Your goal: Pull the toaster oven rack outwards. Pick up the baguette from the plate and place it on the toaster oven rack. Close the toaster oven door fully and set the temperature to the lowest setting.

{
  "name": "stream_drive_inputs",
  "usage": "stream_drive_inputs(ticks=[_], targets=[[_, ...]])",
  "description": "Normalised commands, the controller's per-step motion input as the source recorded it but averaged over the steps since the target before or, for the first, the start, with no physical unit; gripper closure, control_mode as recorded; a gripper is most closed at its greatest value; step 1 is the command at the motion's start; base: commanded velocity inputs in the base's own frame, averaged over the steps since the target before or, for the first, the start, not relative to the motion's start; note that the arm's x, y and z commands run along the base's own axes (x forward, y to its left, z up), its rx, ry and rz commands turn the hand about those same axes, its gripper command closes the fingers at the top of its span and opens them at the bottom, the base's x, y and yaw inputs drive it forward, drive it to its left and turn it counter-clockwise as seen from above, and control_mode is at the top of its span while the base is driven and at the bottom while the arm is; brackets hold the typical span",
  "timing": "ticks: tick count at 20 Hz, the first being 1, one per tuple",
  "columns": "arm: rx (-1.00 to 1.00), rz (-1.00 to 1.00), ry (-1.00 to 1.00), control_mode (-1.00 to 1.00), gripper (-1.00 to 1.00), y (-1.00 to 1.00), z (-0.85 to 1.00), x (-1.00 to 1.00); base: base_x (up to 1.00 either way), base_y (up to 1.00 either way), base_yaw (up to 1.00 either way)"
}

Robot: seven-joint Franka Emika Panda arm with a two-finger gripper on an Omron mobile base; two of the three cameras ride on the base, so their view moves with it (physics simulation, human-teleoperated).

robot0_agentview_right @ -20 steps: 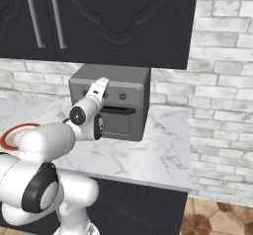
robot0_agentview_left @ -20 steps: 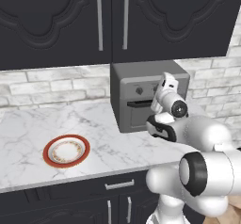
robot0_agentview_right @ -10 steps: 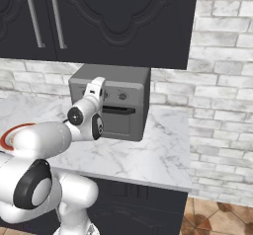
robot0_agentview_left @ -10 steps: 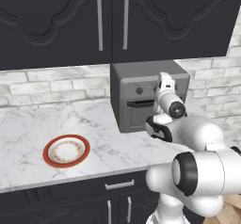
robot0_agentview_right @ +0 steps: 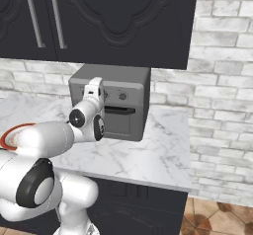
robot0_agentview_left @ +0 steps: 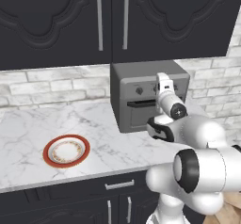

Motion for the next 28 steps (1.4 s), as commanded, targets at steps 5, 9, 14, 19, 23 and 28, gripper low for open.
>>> stream_drive_inputs(ticks=[5, 9, 14, 19, 23, 28], targets=[[-0.16, 0.08, 0.0, -1.0, 1.0, -0.1, 0.0, 0.0, 0.0, 0.0, 0.0], [-0.16, 0.1, 0.0, -1.0, 1.0, -0.03, 0.0, 0.0, 0.0, 0.0, 0.0], [-0.16, 0.1, 0.0, -1.0, 1.0, -0.01, 0.0, 0.0, 0.0, 0.0, 0.0], [-0.17, 0.1, 0.0, -1.0, 1.0, -0.03, 0.0, 0.0, 0.0, 0.0, 0.0], [-0.16, 0.09, 0.0, -1.0, 1.0, -0.02, 0.0, 0.0, 0.0, 0.0, 0.0], [-0.17, 0.09, 0.0, -1.0, 1.0, 0.0, -0.01, 0.0, 0.0, 0.0, 0.0]])
